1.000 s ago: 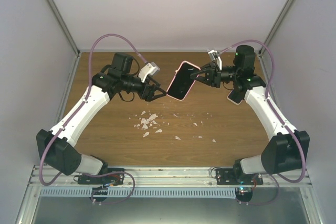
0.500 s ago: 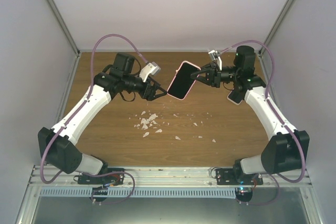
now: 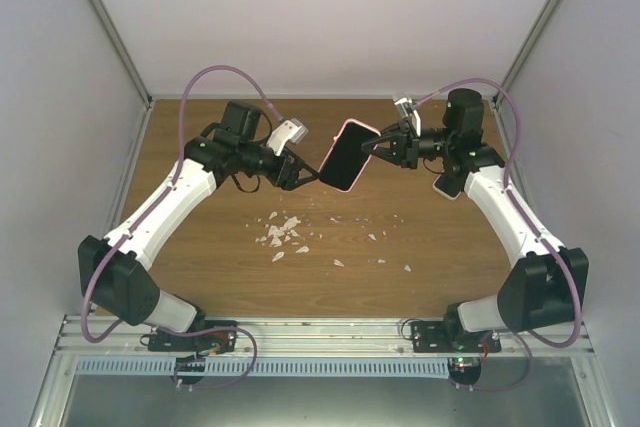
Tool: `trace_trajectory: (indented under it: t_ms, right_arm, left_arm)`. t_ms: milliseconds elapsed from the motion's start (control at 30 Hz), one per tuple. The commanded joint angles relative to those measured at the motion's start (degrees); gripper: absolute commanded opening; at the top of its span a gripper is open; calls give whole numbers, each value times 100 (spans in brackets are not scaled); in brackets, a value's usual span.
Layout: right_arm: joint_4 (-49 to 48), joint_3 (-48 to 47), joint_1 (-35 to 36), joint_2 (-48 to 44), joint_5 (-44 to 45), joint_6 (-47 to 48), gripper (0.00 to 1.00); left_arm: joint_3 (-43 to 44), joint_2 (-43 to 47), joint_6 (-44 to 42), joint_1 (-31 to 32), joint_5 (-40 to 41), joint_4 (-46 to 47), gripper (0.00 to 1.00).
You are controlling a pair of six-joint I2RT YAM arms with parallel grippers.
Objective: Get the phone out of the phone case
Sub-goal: Remove the phone case from the phone.
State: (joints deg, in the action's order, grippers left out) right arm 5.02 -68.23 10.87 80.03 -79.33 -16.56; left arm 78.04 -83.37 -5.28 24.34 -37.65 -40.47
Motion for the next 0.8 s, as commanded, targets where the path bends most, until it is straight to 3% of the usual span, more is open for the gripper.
trace_trajectory:
  t_ms: [0,433,767]
  right_arm:
    - [-300,-94,185,-286,-997,-140,1]
    - [-402,-57,310,-259,-1225,-237,0]
    - [-17,-36,367,-273,-1451,154,0]
  left_arm:
    - [-15,-223,62,-34,590,266,69]
    - [-234,-17,106,-52,-548,764,68]
    - [-640,338,507,-80,-1323,1931,63]
